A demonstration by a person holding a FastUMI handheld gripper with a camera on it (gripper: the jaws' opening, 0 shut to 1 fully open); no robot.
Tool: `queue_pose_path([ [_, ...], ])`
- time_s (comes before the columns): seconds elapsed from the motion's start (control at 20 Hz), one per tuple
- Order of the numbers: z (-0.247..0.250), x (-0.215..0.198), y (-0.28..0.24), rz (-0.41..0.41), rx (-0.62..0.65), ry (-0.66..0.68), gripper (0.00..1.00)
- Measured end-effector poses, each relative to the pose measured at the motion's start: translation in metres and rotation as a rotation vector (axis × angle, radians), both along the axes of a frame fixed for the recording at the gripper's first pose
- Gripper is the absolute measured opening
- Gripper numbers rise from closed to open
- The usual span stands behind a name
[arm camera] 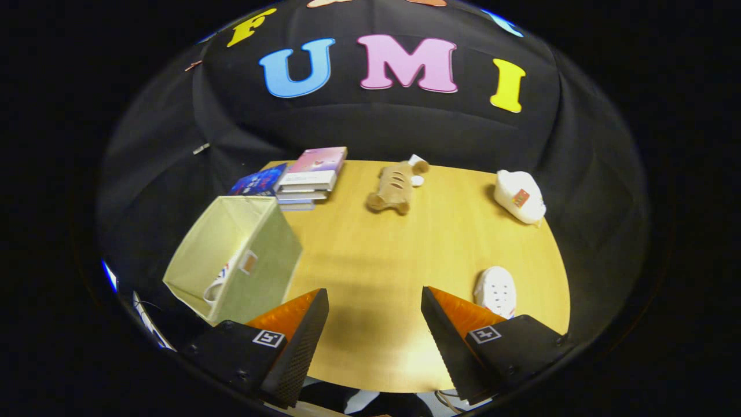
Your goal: Open the storage box then place both shoes into the box .Put the left shoe in first, then the right shoe, with the right side of both shoes facing outward in a uniform manner.
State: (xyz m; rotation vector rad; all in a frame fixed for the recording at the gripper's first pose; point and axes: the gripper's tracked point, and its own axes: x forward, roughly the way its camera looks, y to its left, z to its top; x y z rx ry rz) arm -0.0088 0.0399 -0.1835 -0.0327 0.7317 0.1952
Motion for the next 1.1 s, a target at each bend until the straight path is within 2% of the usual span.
queue_pose_path([
  [0.25,-0.035,-0.015,-0.112,-0.117,-0.082,0.091,0.99],
  [0.4,-0.065,-0.020,-0.164,-0.160,-0.116,0.169,0.99],
  [0.75,-0.132,-0.018,-0.233,-0.118,-0.186,0.311,0.98],
  [1.0,-0.159,-0.002,-0.235,-0.057,-0.183,0.342,0.99],
  [1.1,-0.167,0.002,-0.238,-0.062,-0.179,0.352,0.98],
])
